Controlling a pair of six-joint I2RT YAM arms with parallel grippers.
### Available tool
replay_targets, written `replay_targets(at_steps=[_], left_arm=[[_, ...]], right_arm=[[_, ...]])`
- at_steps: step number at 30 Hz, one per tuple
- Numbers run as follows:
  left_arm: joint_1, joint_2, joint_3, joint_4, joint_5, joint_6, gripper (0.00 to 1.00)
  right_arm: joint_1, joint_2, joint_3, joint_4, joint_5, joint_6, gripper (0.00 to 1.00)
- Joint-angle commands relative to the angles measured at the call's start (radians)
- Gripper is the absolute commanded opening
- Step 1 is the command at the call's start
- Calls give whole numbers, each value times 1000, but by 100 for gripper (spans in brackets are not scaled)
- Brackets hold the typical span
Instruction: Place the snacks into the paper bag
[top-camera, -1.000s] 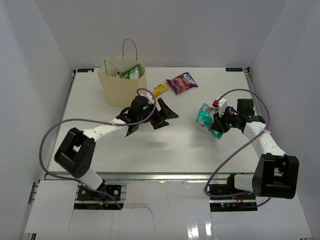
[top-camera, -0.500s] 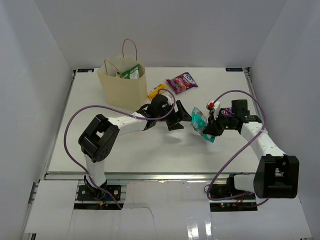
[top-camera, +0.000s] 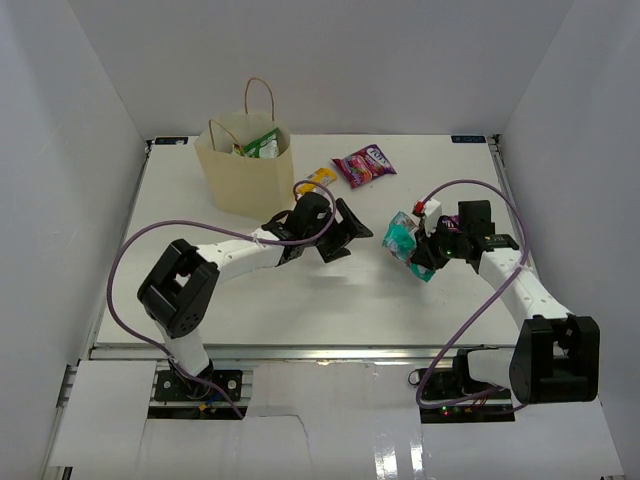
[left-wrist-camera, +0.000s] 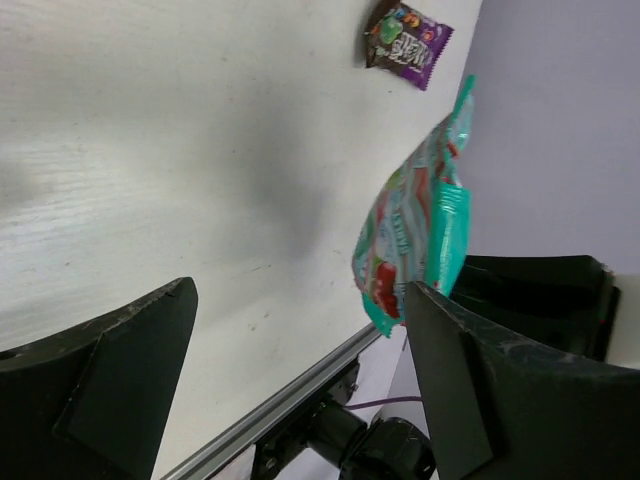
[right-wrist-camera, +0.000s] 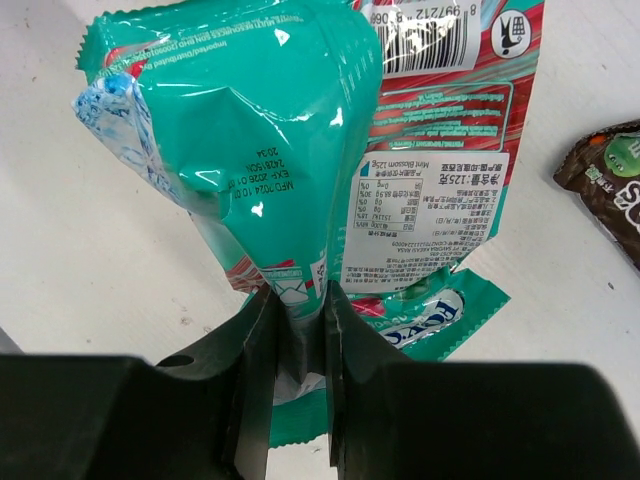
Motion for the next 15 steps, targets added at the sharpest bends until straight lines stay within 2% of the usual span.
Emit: replay_targets(at_steps=[1,3,7,9,14,15], left_arm=[[-3,-52,-8,67,-27,-2,94],[-3,-34,-13,157,32,11,94],[-5,49,68,168,194,56,94],[-6,82,84,167,219,62,91],[-6,117,102,162,282,61,72],[-8,126,105,162,286,64,63]], right_arm=[[19,-26,-16,70,20,86,8],[35,-21,-17,69,-4,85,8],[101,2,15,42,-67,42,8],[120,5,27,50,-109,34,8],[138,26,70,75,-127,25,8],[141,29,82,76,-127,20,8]])
